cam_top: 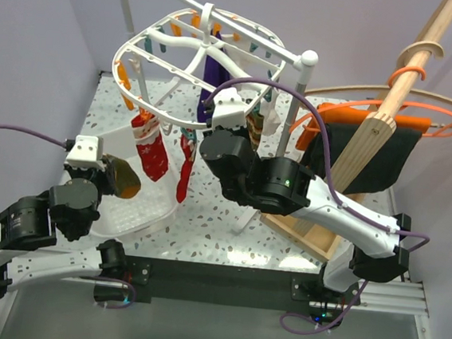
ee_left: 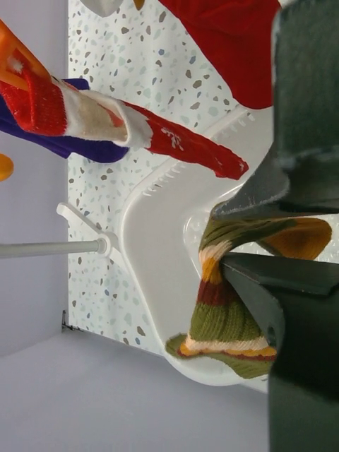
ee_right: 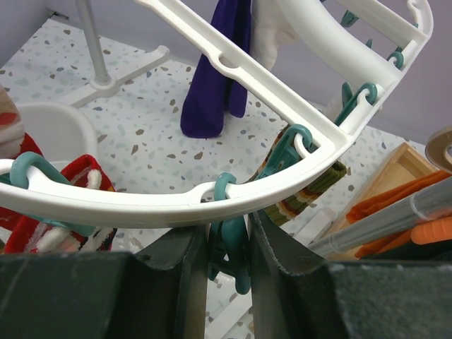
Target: Remove the socks clipped to the hanger
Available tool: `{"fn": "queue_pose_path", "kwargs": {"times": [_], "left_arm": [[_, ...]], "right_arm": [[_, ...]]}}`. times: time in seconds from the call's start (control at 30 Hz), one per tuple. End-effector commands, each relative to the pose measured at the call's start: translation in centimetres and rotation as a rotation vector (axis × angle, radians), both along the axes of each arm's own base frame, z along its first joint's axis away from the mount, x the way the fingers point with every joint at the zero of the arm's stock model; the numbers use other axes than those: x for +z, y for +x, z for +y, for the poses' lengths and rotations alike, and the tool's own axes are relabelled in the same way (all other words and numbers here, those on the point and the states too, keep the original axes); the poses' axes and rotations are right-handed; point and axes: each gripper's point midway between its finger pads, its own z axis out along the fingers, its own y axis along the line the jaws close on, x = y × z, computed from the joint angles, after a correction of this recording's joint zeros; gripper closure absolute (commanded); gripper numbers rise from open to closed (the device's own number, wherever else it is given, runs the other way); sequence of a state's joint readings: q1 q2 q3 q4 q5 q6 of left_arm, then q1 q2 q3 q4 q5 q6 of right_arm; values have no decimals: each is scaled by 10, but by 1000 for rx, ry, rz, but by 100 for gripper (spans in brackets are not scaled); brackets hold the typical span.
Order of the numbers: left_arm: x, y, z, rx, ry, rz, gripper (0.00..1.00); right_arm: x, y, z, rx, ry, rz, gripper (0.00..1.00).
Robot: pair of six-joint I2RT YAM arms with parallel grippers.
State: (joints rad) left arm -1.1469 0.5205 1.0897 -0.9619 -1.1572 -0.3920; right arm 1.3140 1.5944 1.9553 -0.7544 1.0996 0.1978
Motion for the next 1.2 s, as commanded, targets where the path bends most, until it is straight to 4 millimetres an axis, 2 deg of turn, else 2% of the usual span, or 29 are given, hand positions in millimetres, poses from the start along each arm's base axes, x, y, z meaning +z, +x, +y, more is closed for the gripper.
{"fn": "queue_pose_path", "kwargs": {"times": [0.0, 0.03, 0.07, 0.13, 0.2, 0.23, 0.33, 0.37, 0.4, 0.47, 0.53, 0.6, 0.67, 0.7, 0.77, 0.83, 0.93, 0.97, 1.0, 1.1, 1.17], "left_arm": [[5, 4, -5, 21, 9, -7, 59], [5, 5, -6, 20, 5, -5, 38], [8, 4, -7, 16, -8, -7, 30], [12, 5, -11, 8, -25, -6, 16], [23, 4, -19, -39, -72, -15, 12], [27, 4, -22, -65, -72, -20, 11], [43, 2, -49, -216, -136, -50, 11], [49, -1, -70, -318, -177, -65, 11], [52, -4, -80, -375, -192, -78, 12], [60, -14, -107, -537, -225, -124, 16], [65, -20, -121, -621, -253, -167, 21], [66, -29, -136, -720, -267, -193, 23], [65, -34, -153, -790, -280, -213, 16], [61, -33, -160, -801, -274, -204, 8], [53, -28, -171, -798, -274, -193, 1], [36, -18, -183, -773, -241, -158, 0], [10, 4, -187, -656, -178, -107, 0], [5, 12, -182, -595, -163, -102, 1], [-3, 16, -185, -580, -142, -87, 6], [-9, 17, -197, -612, -144, -107, 21], [-16, 18, -204, -629, -158, -119, 27]], "right_arm": [[11, -3, -8, 0, 60, 2, 100], [10, -3, -8, 0, 55, 3, 100], [10, -3, -8, 1, 55, 4, 100], [9, -3, -5, 5, 47, 8, 100], [9, -2, -4, 8, 44, 10, 100], [8, -2, -3, 10, 43, 13, 100], [5, -2, -1, 13, 38, 19, 100], [5, -2, -1, 13, 41, 22, 100], [3, -2, -1, 13, 38, 27, 100], [3, -1, -2, 18, 52, 36, 100], [3, -1, -2, 22, 52, 39, 100], [5, -2, -1, 27, 60, 41, 100], [4, -3, -1, 30, 64, 46, 100], [4, -3, 0, 35, 66, 49, 100], [4, -5, -1, 40, 72, 55, 100], [5, -5, -1, 44, 82, 58, 100], [3, -6, 0, 49, 87, 65, 100], [3, -6, 0, 52, 89, 68, 100], [4, -7, 0, 56, 91, 71, 100], [5, -8, 1, 66, 104, 76, 100], [6, -9, 1, 70, 107, 77, 100]]}}
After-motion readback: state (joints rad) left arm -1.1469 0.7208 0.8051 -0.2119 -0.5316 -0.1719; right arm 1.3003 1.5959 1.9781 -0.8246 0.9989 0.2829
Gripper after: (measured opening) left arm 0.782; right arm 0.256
